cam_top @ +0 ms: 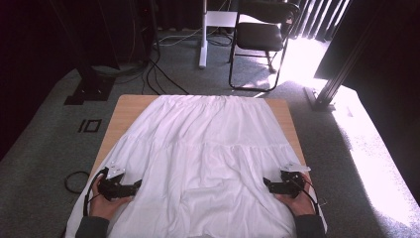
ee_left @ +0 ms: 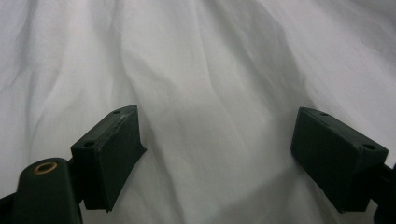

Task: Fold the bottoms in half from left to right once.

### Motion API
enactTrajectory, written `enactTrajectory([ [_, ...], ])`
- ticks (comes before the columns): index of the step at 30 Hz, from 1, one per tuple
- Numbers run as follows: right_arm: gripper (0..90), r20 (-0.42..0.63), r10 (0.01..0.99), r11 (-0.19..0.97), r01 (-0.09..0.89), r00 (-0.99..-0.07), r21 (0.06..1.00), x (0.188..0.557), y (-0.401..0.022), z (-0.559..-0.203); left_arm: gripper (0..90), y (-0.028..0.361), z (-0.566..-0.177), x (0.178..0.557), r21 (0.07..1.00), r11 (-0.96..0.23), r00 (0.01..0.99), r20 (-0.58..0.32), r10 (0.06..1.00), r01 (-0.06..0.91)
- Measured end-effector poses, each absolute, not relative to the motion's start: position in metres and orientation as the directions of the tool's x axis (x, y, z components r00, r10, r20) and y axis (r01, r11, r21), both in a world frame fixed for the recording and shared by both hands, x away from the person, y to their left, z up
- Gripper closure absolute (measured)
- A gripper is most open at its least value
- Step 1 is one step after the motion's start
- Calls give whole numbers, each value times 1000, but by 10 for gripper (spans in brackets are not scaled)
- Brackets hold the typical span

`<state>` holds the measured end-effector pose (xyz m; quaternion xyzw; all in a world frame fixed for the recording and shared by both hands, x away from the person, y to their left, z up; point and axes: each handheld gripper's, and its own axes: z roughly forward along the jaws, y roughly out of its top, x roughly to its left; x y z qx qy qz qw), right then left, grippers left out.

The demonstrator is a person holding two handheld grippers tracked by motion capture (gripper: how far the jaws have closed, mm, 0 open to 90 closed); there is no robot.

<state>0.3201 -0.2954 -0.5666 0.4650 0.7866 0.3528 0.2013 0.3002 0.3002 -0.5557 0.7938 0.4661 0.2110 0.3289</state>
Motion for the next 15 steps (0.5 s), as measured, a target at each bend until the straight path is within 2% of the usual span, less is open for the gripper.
enactTrajectory([
  [10, 132, 10, 874, 319, 589, -486, 742, 320, -295, -567, 192, 301, -555, 300, 723, -336, 461, 28, 887, 603],
  [15, 133, 11, 875, 318, 590, -485, 742, 320, -295, -567, 318, 304, -552, 298, 724, -303, 417, 23, 909, 620],
])
